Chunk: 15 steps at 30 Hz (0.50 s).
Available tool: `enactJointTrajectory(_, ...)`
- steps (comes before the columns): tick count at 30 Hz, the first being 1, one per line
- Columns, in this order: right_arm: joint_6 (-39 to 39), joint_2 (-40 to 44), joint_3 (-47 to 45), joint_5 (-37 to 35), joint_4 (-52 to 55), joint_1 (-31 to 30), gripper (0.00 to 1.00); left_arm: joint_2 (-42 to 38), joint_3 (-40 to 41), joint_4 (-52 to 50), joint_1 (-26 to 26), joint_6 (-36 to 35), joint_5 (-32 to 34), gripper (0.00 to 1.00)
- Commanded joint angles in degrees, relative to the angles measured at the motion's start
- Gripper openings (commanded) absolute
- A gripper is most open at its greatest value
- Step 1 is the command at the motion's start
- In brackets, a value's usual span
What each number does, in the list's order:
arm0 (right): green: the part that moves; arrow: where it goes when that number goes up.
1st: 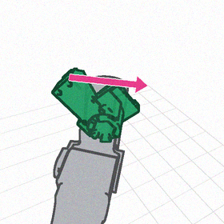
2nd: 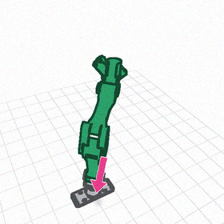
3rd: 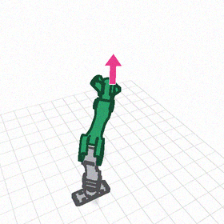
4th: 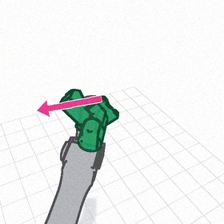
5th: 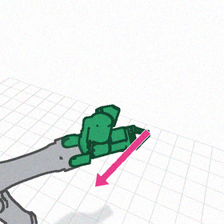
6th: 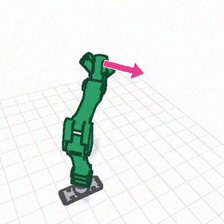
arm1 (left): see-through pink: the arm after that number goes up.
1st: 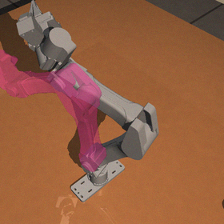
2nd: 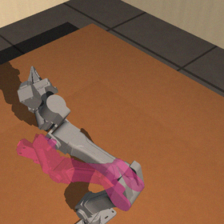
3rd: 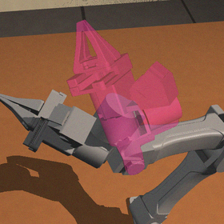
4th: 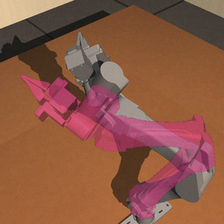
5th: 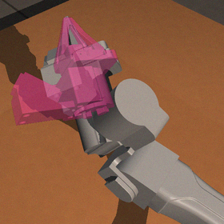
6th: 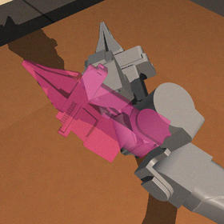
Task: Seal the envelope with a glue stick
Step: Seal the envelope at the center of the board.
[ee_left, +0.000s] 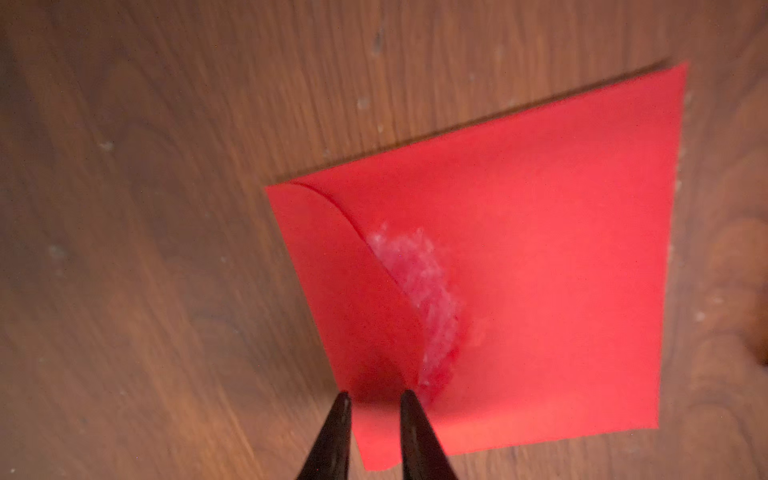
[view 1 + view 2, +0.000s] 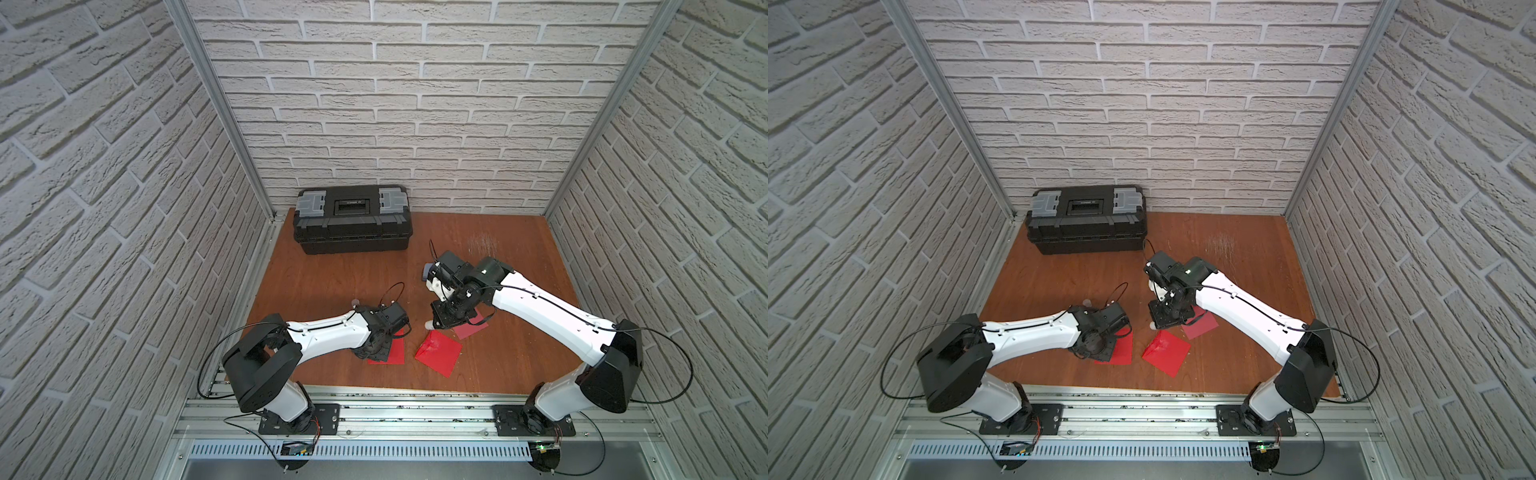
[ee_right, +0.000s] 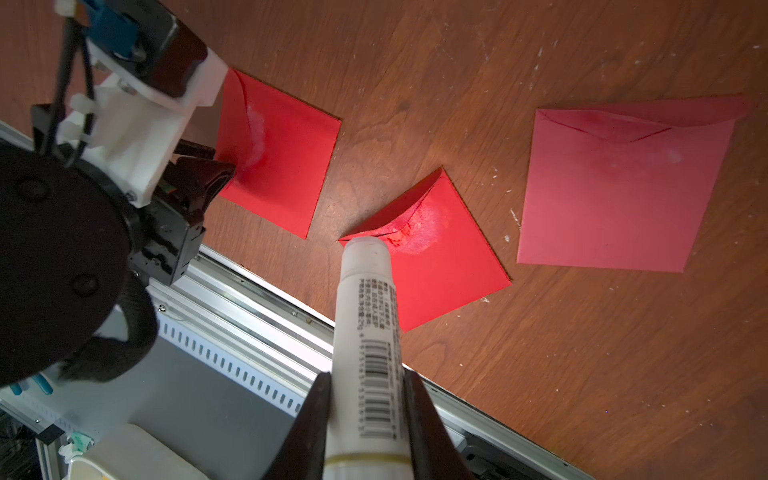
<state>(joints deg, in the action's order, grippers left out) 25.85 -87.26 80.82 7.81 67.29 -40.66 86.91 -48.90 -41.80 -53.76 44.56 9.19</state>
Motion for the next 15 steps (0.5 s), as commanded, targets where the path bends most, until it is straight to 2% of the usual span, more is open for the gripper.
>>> enactJointTrajectory(1, -1.7, 3.5, 0.4, -1.7, 1.9, 2.7, 0.03, -3.1, -4.5, -2.0, -0.9, -2.4, 2.4, 0.26)
enactJointTrajectory(6, -3.7, 6.7, -2.0, -1.8, 2.9, 8.1, 0.03, -1.0, -9.9, 2.2, -4.0, -4.3, 1.4, 0.26)
enactJointTrajectory(15, -7.2, 11.4, -5.4, -1.1, 5.3, 15.9, 0.03, 10.8, -18.3, 6.9, -10.9, -7.2, 0.1, 0.29)
